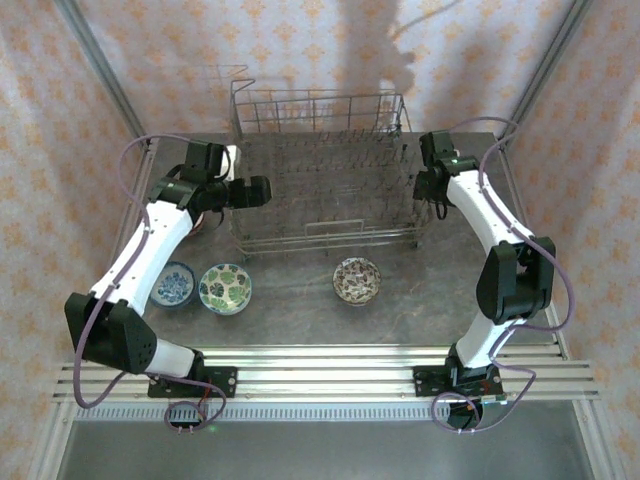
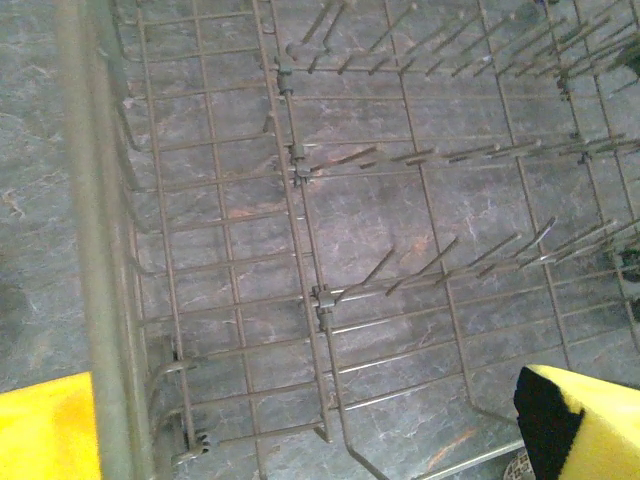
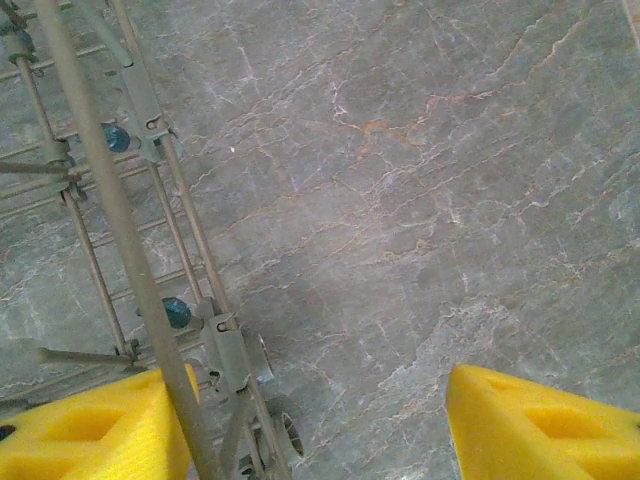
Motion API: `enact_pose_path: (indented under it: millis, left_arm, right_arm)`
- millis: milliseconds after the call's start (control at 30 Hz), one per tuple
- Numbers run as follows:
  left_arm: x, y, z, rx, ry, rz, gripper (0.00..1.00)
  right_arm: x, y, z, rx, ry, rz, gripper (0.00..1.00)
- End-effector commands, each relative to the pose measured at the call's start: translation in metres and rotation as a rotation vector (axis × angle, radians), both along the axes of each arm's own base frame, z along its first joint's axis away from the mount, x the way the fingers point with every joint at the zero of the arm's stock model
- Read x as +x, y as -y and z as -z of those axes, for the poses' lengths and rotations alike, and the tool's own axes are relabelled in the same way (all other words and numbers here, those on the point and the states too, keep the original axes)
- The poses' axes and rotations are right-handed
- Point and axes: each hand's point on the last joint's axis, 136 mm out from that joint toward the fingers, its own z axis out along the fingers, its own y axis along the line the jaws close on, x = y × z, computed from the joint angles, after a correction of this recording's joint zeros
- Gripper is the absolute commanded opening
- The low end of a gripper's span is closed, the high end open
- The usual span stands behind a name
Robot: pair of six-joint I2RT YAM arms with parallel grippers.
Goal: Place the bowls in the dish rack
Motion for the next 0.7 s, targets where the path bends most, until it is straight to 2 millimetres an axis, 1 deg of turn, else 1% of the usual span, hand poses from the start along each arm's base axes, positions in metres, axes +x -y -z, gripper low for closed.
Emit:
enact_pose_path:
  millis: [0, 200, 333, 400, 533, 667]
  left_arm:
    - [-0.004, 0.023, -0.003, 0.005, -0.016, 0.084, 0.99]
    - [0.002, 0.050, -0.003, -0.007, -0.016, 0.114, 0.99]
    - [0.006, 0.076, -0.002, -0.018, -0.018, 0.159, 0.99]
    - [0.008, 0.092, -0.003, -0.007, -0.018, 0.188, 0.99]
    - [0.014, 0.114, 0.001, 0.002, -0.035, 0.224, 0.99]
    - [0.020, 0.135, 0.002, 0.005, -0.040, 0.256, 0.99]
  right_arm:
    - [-0.011, 0.048, 0.000, -0.074, -0.019, 0.156, 0.61]
    - [-0.026, 0.080, 0.006, -0.060, -0.043, 0.251, 0.61]
    - [-0.035, 0.105, 0.013, -0.044, -0.069, 0.316, 0.62]
    - [-0.040, 0.118, 0.013, -0.037, -0.073, 0.348, 0.62]
    - [-0.051, 0.141, 0.015, -0.032, -0.093, 0.405, 0.62]
    - [-0.063, 0.164, 0.010, -0.026, -0.083, 0.464, 0.62]
